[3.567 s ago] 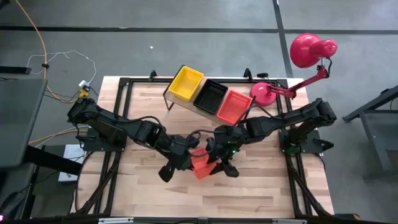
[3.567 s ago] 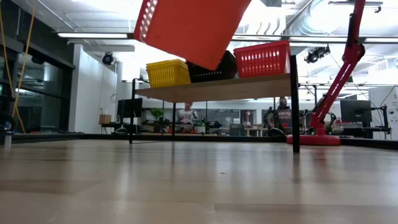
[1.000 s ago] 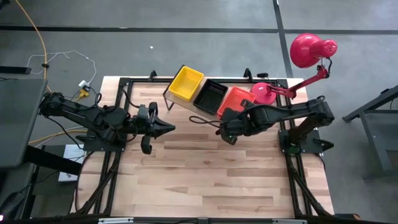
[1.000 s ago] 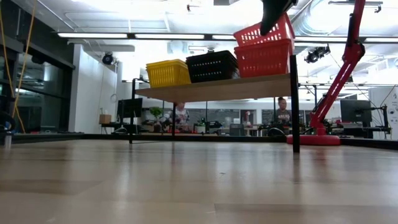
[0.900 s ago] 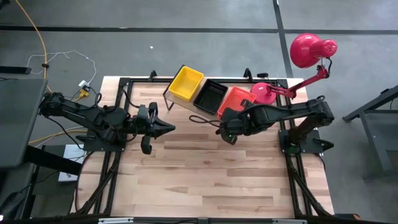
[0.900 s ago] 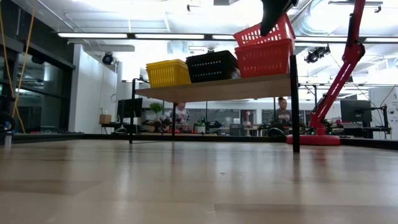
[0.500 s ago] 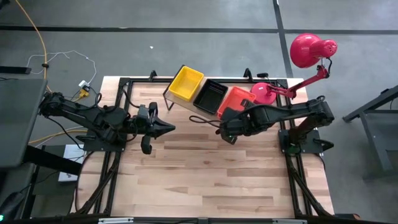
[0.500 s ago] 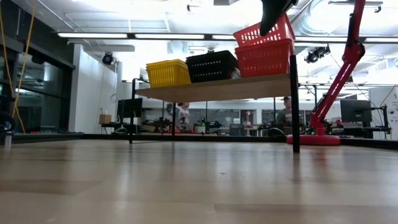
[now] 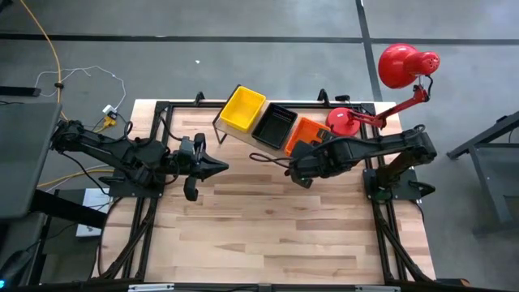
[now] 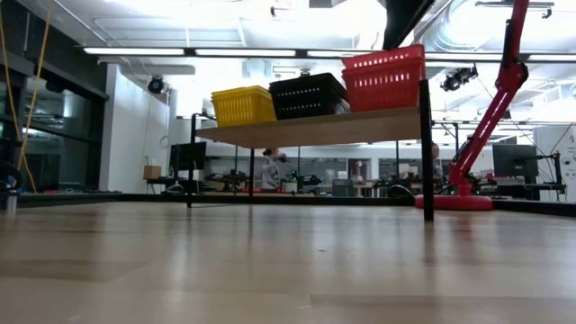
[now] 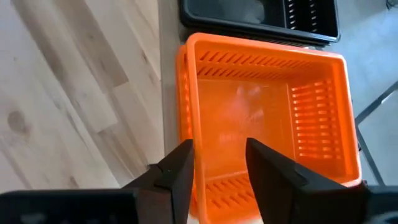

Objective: Stack baskets on shelf by color
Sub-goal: Stack the orange bin on top of the orange bin on the shelf, then return to Home Position

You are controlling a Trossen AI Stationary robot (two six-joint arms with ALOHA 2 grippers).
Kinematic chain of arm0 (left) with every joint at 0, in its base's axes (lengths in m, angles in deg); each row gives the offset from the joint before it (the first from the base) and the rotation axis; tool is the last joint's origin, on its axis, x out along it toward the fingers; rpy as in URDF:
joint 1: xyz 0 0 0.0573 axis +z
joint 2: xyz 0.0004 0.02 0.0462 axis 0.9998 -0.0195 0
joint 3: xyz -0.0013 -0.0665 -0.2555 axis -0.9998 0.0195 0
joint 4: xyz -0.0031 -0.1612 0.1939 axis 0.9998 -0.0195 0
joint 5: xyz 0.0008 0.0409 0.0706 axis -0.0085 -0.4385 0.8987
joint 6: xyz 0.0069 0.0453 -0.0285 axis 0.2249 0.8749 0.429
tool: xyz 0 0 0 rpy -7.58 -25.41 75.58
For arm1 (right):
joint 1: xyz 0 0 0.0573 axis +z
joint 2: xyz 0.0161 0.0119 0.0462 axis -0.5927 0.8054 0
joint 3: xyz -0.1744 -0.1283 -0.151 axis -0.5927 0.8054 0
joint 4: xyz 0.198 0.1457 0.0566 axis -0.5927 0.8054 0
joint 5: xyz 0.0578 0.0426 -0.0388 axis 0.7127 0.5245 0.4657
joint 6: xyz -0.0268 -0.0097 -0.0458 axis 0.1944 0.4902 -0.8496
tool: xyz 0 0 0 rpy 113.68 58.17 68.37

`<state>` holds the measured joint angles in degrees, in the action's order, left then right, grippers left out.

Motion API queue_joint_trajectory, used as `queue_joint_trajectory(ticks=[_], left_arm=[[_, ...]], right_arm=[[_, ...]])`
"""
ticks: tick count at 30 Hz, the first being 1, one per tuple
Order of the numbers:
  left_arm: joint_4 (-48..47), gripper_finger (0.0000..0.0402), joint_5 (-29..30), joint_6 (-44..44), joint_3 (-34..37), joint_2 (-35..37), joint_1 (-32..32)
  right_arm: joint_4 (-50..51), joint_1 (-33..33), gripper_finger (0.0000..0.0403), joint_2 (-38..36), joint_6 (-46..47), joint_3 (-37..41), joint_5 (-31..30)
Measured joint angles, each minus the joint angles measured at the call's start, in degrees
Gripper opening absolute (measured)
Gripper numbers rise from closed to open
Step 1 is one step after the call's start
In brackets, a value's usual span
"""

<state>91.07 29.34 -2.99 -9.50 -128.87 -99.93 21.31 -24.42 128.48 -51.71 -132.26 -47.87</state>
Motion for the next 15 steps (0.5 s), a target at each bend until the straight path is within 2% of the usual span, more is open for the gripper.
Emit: queue_joint_trajectory(ticks=[11,15], left_arm=[[-0.8,0.0,-0.2,0.0,0.0,0.0,0.0],[-1.4,0.0,-0.8,0.0,0.0,0.5,0.0]], right_arm=[[-0.3,4.2,0.0134,-5.1,-2.6,0.6,-1.2],[-7.3,5.9,0.0133,-13.3,-1.0,10.4,0.4]])
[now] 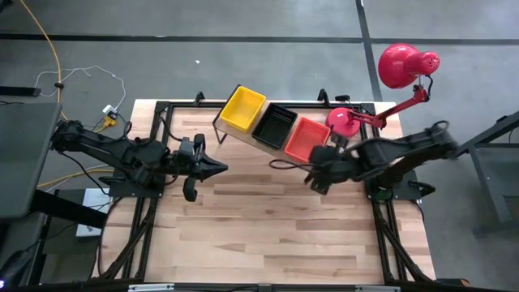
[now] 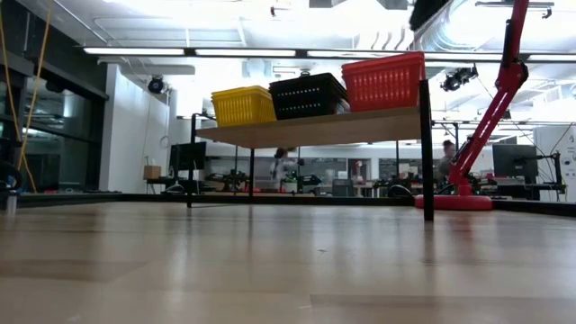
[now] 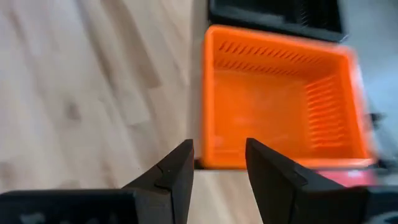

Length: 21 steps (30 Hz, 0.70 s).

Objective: Stack baskets on shelf by color
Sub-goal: Return to Home Position

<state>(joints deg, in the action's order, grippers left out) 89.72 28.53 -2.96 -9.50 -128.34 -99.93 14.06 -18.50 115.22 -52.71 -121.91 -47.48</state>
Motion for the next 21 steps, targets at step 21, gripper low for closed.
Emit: queue_joint_trajectory(ticks=[21], left_arm=[[0.1,0.0,-16.7,4.1,5.5,8.5,15.6]], right_arm=[[-64.2,-1.1,0.0013,-23.5,-11.0,31.2,16.4]])
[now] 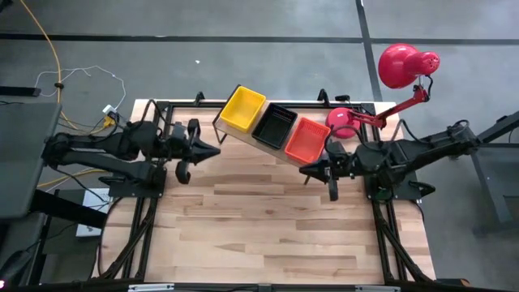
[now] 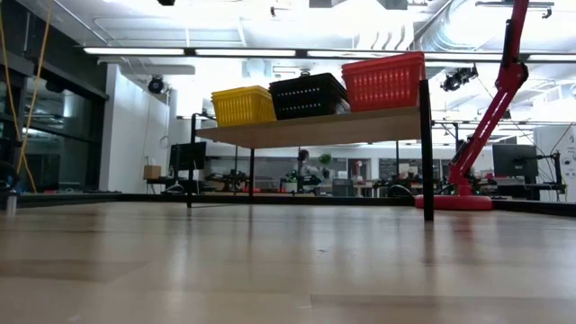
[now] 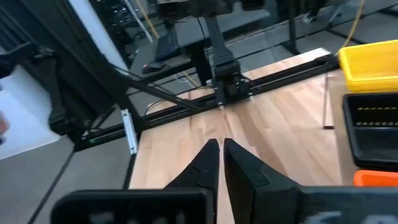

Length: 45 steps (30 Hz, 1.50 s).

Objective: Stack baskets on shelf by color
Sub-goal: Return to Home Position

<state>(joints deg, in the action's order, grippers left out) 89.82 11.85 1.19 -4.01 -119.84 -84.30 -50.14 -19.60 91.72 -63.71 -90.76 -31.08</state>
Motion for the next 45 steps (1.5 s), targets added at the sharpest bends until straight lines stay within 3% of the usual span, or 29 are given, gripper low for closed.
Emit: queue_joint_trajectory(ticks=[6,13,21,35,41,45], left_arm=[[-2.8,0.0,-2.6,0.4,1.1,6.5,6.5],[-11.4,0.0,-3.0,-1.4,2.6,12.5,5.5],[8.6,0.0,-1.2,-5.7,19.1,18.2,-0.7],[11.4,0.0,-0.1,-7.0,32.8,31.4,-1.3],[23.0,0.0,0.8,-9.7,40.7,34.7,-1.3],[23.6,0.0,0.8,-9.7,44.0,36.7,-1.3]], right_arm=[[-1.8,-1.4,0.0002,0.0,-0.1,0.0,3.2],[-3.8,-1.4,0.0,0.0,-1.5,0.0,3.4],[-3.8,-1.4,0.0,0.0,-1.0,0.0,3.2],[-3.7,-1.4,0.0,0.0,5.0,0.0,1.8],[-2.4,-1.4,0.0,0.1,6.4,0.0,2.1],[-2.3,-1.4,0.0,0.1,6.3,0.0,4.3]])
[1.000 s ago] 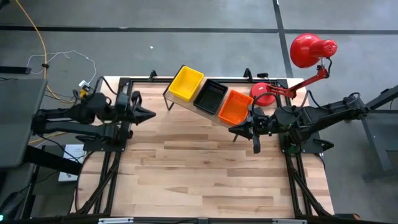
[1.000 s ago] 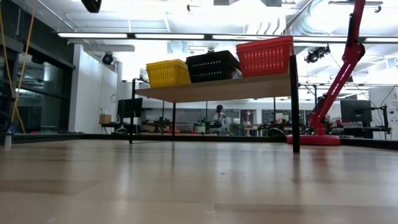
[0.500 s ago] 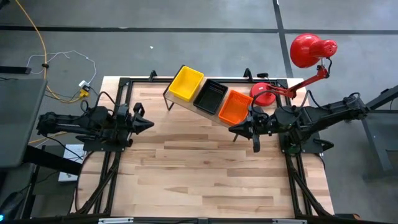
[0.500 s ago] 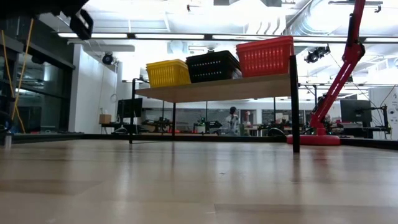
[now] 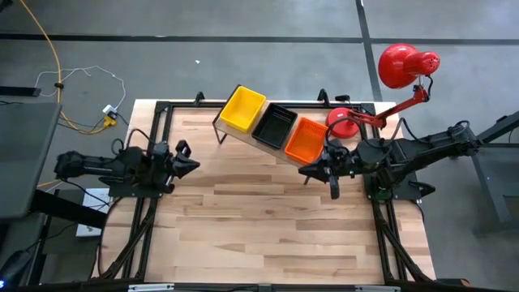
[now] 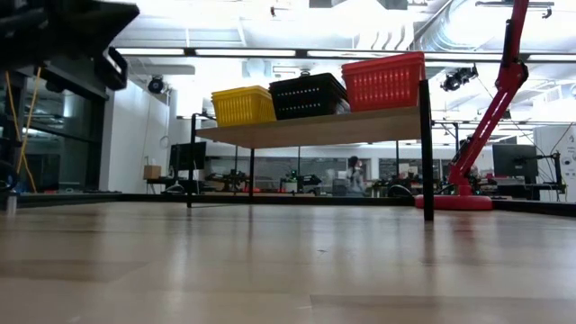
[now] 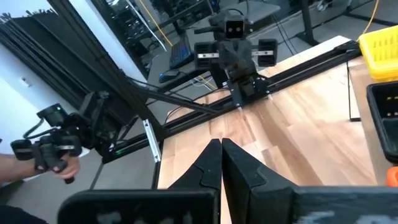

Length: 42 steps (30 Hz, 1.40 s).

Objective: Stack baskets on shelf by color
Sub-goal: Return to Home Position

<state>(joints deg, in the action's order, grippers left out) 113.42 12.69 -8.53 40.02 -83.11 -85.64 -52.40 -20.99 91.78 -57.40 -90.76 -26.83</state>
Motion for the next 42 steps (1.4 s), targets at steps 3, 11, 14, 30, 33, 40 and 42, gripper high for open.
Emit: queue_joint_trajectory(ticks=[3,11,14,30,33,40,42], left_arm=[[-4.4,0.0,0.0,1.4,-0.1,1.1,0.1],[-14.9,0.0,-3.4,4.5,-0.1,1.8,0.2],[-18.9,0.0,-6.9,2.8,-0.1,1.8,0.8],[-19.4,0.0,6.5,4.5,-0.1,1.8,1.6],[-19.4,0.0,6.4,4.5,-0.1,1.8,1.6],[-19.4,0.0,6.4,4.5,-0.1,1.8,1.6],[-19.4,0.0,6.4,4.5,-0.1,1.8,1.6]], right_arm=[[0.0,0.0,0.0,0.0,0.2,0.0,0.1],[0.0,0.0,0.0,0.0,-0.1,0.0,6.4],[0.6,0.1,0.0,0.0,-0.5,0.0,9.5],[1.9,0.0,0.0,-21.6,-6.7,15.3,10.7],[1.8,0.0,0.0,-28.9,-9.0,20.4,8.9],[1.2,0.0,0.0,-45.0,-12.3,29.2,5.3],[1.7,0.0,0.0,-49.1,-13.1,31.1,4.6]])
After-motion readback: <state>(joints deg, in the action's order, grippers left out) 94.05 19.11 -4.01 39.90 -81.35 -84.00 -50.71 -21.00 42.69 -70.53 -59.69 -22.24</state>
